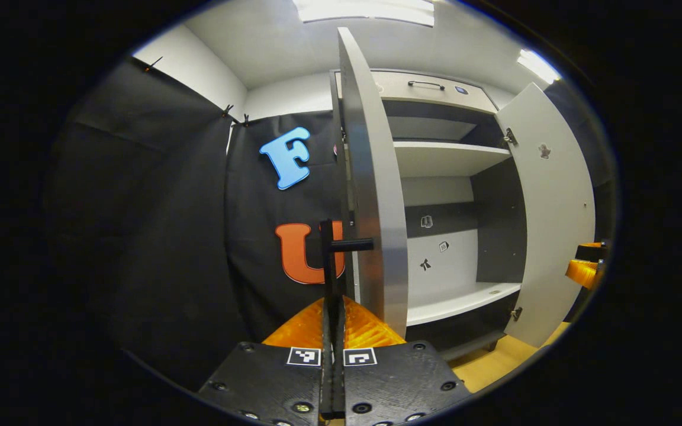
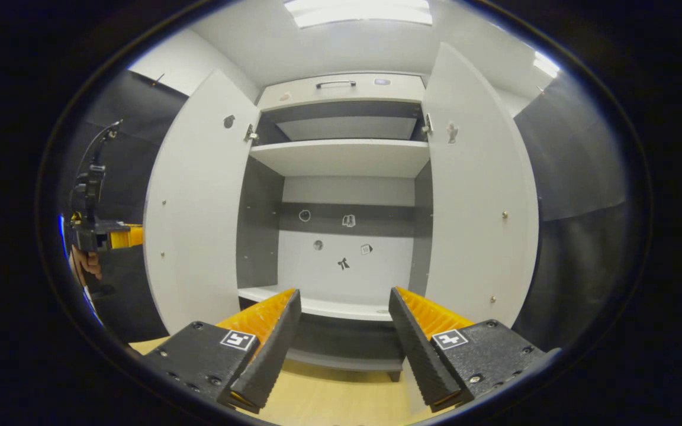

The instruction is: Open the right door of the double-door shoe cabinet with the right hand, and open the left door with the left hand.

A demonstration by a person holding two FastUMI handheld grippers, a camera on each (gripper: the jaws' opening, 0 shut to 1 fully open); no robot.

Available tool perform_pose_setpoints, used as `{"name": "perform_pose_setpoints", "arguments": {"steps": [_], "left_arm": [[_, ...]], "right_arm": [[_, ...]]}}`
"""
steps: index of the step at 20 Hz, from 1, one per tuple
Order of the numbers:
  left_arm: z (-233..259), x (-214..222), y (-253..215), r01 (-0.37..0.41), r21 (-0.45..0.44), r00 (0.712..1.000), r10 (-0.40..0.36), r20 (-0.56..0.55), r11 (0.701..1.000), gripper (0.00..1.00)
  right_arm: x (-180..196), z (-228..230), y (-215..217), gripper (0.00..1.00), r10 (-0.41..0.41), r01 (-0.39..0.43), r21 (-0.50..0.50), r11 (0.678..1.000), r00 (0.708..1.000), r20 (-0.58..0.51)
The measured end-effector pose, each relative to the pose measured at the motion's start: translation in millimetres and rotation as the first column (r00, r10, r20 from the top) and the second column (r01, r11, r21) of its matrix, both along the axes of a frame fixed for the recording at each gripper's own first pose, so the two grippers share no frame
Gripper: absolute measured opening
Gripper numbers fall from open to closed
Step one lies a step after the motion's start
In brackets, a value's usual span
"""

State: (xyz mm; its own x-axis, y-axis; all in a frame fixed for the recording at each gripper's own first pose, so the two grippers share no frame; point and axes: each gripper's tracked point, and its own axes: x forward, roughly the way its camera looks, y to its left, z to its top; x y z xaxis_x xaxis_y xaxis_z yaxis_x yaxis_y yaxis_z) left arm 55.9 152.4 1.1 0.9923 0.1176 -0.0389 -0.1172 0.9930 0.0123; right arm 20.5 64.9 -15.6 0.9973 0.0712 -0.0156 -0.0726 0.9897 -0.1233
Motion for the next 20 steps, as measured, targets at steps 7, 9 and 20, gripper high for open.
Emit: {"name": "perform_pose_setpoints", "arguments": {"steps": [7, 9, 20], "left_arm": [[-1.6, -14.7, -0.2, 0.021, 0.097, 1.0, -0.019, -0.024, 0.995, 0.0], [-3.3, -34.0, 1.8, 0.006, 0.113, 1.0, -0.004, -0.023, 0.994, 0.0], [-17.1, -10.6, -161.6, 0.262, -0.106, 0.965, -0.261, 0.018, 0.959, 0.1]], "right_arm": [[1.2, -3.4, -1.7, 0.93, -0.014, 0.014, -0.001, 1.0, 1.0, -0.008], [3.0, -7.3, -5.0, 0.93, -0.024, 0.024, -0.004, 1.0, 0.999, -0.024], [3.5, -25.8, -24.6, 0.93, -0.036, 0.037, 0.026, 0.999, 0.998, -0.06]]}}
